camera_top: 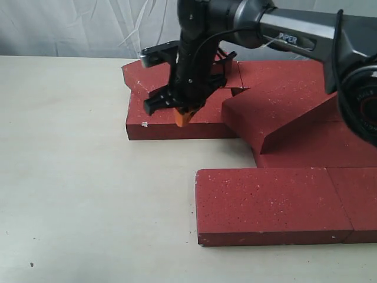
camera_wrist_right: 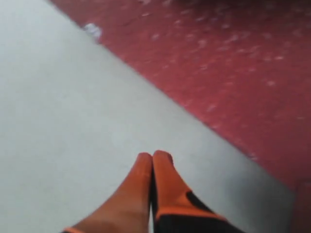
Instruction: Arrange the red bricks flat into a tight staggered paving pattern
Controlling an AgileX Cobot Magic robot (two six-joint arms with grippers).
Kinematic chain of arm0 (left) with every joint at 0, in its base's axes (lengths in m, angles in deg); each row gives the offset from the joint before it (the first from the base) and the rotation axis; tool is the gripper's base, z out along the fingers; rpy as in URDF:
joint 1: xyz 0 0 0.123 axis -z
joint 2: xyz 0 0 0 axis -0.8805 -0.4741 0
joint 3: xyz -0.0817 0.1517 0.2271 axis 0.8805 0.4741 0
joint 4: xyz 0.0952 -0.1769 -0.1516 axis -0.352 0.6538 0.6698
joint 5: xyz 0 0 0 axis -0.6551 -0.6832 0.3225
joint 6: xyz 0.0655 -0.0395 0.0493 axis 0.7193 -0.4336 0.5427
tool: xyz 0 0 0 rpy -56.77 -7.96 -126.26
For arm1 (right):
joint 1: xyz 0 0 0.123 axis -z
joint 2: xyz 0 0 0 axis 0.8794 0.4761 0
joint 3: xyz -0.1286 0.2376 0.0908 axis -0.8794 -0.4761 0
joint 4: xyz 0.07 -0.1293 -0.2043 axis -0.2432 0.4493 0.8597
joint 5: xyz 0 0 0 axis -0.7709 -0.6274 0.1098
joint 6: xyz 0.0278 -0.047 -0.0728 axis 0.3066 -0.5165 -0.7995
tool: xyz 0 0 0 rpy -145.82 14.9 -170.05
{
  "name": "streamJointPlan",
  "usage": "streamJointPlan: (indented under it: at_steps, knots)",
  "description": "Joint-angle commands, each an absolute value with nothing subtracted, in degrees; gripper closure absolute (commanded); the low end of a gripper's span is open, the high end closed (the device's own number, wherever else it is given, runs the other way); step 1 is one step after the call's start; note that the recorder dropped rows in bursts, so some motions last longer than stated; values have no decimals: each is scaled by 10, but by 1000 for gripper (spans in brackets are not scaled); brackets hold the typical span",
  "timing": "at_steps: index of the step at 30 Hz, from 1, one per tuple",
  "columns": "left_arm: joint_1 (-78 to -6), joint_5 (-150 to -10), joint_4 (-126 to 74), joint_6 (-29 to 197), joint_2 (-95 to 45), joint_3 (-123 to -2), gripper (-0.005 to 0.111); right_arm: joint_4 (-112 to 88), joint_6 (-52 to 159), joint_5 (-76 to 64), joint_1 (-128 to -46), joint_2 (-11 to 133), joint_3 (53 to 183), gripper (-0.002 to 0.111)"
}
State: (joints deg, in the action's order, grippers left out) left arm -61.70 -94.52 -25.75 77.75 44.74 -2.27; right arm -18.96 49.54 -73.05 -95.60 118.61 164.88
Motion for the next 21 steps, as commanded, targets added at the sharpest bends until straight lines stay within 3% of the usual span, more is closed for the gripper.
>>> streamJointPlan:
  at_steps: [1, 10, 21]
  knots:
    - [-619, -938, -257, 775, 450, -20, 107, -184, 522, -694, -895, 1187, 1646, 109]
    - [-619, -938, -257, 775, 450, -20, 107, -140, 590, -629, -827, 1189, 1646, 109]
    - [-619, -938, -257, 775, 450, -20, 107, 23, 581, -763, -826, 1185, 1646, 109]
